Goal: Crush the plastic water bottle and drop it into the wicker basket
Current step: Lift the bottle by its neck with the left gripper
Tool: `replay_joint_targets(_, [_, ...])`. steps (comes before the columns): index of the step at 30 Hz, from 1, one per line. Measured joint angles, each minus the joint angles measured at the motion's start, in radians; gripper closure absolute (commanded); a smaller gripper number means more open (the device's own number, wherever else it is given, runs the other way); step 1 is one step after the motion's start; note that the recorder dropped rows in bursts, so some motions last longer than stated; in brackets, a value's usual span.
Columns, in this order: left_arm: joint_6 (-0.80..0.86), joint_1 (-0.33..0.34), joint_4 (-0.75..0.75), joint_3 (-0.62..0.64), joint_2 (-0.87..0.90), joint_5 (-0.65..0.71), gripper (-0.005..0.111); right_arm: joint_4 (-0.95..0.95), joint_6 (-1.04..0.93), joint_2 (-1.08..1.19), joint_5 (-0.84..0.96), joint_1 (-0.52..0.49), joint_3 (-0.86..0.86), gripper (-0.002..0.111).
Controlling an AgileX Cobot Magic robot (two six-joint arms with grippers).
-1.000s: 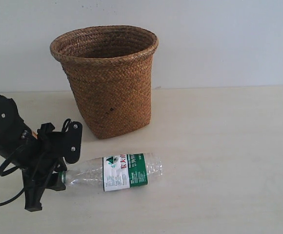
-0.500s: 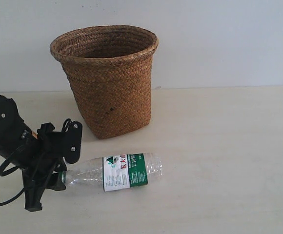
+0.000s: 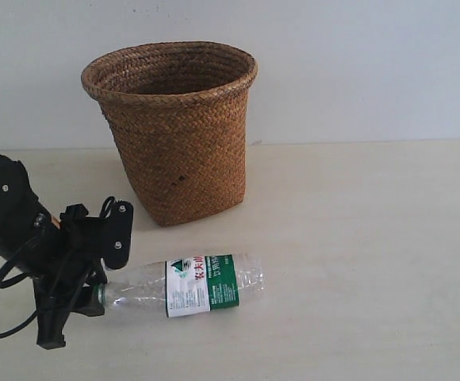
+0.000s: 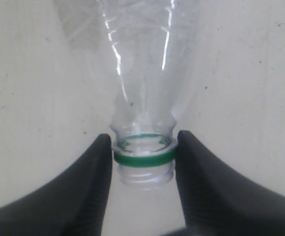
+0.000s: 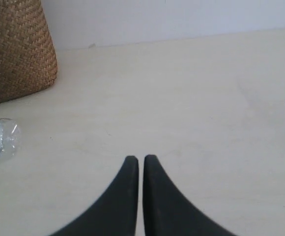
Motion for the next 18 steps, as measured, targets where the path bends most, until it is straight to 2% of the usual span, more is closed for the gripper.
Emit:
replay_joint_targets(4, [-0.002,0.0,-0.021,0.0,-0.05,0.041,0.103,0.0,-0.018,0.0,0.0,0.0,0.0,0.108])
replay_joint_targets(9, [-0.004,-0.001,-0.088,0.0,-0.181,0.156,0.103,0.0,-0.02,0.0,0.0,0.0,0.0,0.108])
replay_joint_targets(14, [-0.004,-0.001,-0.178,0.0,-0.415,0.312,0.103,0.0,-0.02,0.0,0.0,0.0,0.0,0.108])
replay_joint_targets(18, [-0.004,-0.001,-0.2,0.0,-0.551,0.375,0.103,0.0,-0.02,0.0,0.0,0.0,0.0,0.108])
